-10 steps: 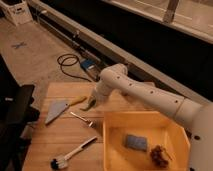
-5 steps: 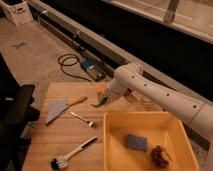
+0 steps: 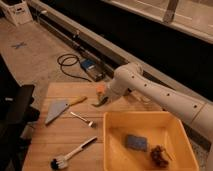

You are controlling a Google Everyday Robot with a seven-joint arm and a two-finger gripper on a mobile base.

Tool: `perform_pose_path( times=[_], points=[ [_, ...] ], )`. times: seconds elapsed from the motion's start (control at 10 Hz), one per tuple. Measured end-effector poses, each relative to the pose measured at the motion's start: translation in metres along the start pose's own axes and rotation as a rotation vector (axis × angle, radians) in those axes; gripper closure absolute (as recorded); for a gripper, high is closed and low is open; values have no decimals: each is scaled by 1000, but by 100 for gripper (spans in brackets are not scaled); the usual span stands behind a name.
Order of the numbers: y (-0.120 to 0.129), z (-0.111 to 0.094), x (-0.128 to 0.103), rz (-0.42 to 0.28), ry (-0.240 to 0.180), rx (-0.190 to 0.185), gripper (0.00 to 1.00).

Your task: Place pepper in paper cup

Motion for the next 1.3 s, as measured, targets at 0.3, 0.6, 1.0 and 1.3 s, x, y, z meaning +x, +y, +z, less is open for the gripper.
perform_pose_path(
  times=[0.3, 0.6, 1.0, 1.3],
  points=[
    [4, -52, 39, 26, 96, 30, 100],
    [28, -89, 82, 99, 163, 94, 100],
    [55, -106, 118, 190, 171, 153, 100],
    [56, -107, 118, 192, 172, 153, 100]
  ],
)
